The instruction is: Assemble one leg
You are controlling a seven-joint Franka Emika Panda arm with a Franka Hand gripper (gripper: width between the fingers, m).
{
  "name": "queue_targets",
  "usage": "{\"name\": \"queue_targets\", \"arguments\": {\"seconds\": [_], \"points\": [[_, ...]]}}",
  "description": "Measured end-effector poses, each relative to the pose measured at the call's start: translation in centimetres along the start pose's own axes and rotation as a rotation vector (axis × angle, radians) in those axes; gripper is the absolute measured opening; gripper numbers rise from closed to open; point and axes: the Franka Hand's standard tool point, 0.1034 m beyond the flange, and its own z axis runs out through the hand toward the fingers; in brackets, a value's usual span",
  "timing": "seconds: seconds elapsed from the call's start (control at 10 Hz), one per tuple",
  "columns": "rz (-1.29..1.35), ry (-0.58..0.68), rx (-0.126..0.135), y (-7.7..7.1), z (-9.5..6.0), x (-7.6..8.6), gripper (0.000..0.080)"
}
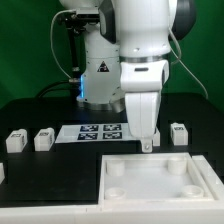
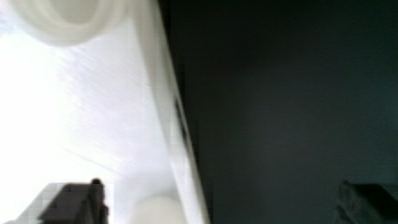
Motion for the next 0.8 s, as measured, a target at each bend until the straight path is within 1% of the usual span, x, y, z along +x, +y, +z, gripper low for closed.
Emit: {"name": "queue_targets", "arguments": {"seconds": [0.1,0.2,0.3,0.4,0.5,0.8], "points": [[0.088,-0.005,0.0,-0.7,-0.6,0.8,0.0649],[0.278,-0.017,0.011,-1.3,-1.2,1.9,0.0649],[0.456,-0.019,0.002,-1.1,-2.2,3.3,0.0649],[0.512,0.002,-0.014,-0.7,-2.2,3.5,0.0649],[0.558,0.029,-0.027,-0.2,-1.6,2.7,0.0649],[0.875,0.036,-0.01,-0.7,-1.6,3.4,0.0649]]}}
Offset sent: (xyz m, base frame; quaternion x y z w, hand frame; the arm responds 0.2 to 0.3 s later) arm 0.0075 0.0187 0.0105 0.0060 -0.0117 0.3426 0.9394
